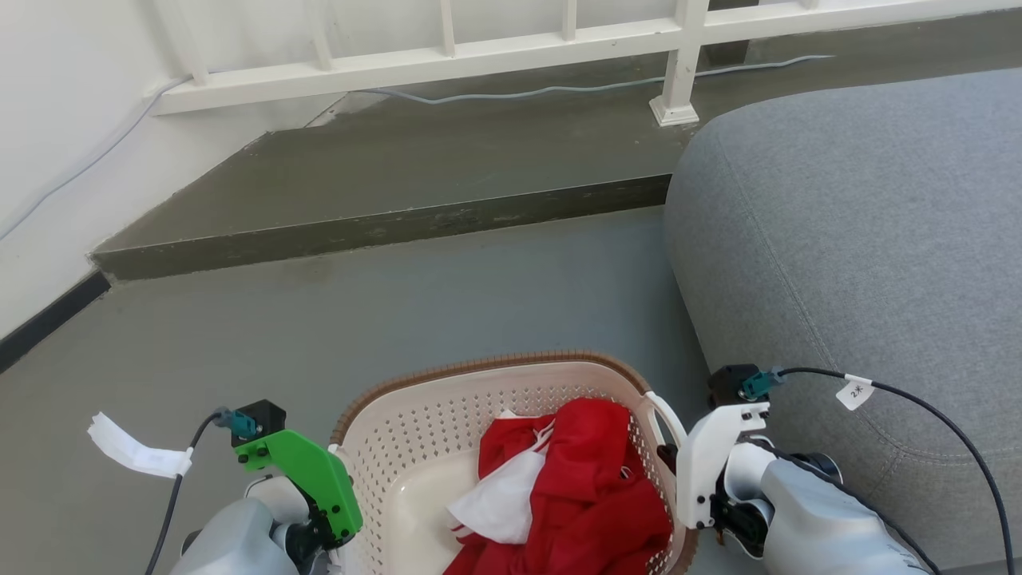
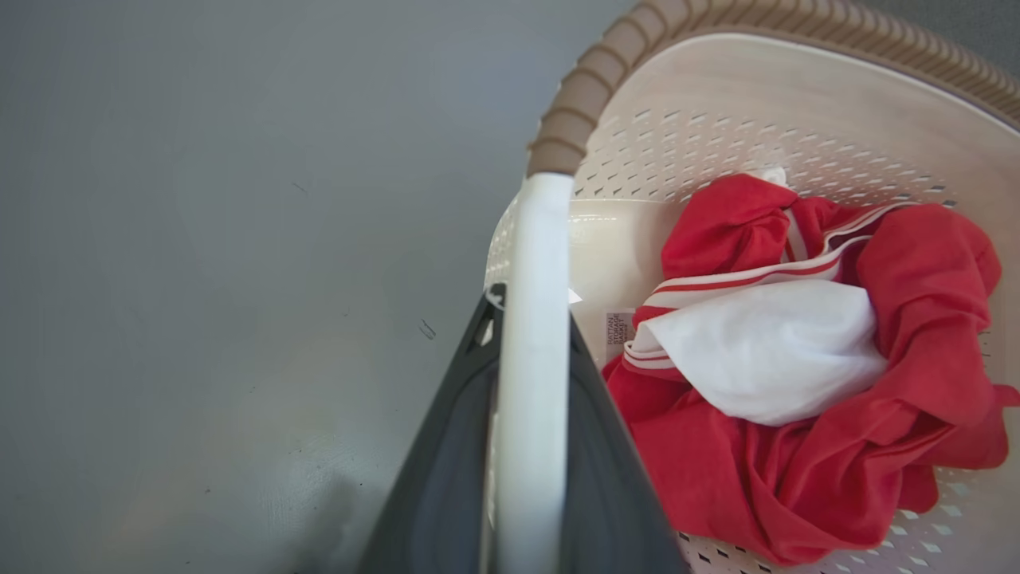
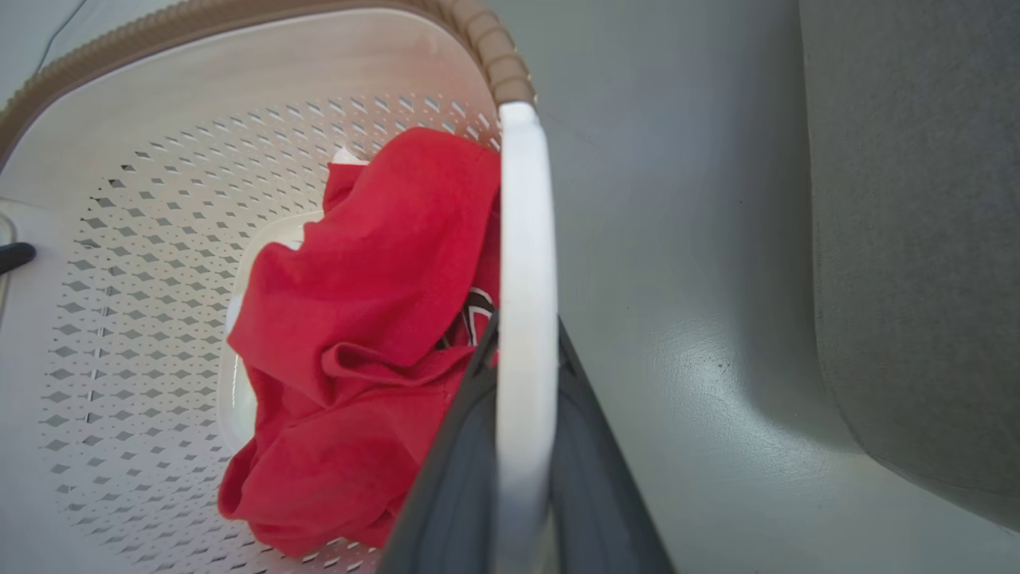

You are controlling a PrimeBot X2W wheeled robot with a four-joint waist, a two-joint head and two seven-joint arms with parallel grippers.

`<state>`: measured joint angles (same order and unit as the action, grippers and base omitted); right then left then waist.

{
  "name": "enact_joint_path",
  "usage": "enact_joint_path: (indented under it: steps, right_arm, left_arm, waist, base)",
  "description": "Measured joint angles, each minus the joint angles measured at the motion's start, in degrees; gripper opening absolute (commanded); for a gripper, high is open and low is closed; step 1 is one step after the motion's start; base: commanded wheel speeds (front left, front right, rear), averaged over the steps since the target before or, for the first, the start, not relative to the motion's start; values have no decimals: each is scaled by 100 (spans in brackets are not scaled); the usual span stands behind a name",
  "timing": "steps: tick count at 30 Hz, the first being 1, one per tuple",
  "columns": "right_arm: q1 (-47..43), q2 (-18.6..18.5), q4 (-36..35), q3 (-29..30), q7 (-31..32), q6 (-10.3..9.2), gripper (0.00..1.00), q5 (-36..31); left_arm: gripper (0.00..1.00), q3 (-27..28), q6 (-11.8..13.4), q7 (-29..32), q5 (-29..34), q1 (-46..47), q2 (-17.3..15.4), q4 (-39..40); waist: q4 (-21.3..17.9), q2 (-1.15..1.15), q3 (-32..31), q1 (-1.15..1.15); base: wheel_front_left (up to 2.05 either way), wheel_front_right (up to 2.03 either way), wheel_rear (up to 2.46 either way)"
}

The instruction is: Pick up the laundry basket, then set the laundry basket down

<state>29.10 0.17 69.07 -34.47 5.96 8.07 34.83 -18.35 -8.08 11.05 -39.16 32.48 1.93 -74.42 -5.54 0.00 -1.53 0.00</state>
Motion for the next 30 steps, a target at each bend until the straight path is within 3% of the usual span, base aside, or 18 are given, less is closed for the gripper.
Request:
enact_joint_path:
  steps: [30]
  right_arm:
    - [-1, -8, -2, -160, 64, -1, 0, 155]
  left_arm:
    - [0, 1, 1, 49, -33, -16, -5, -22]
  waist:
    - [13, 0, 50, 0]
  base:
    - [0, 0, 0]
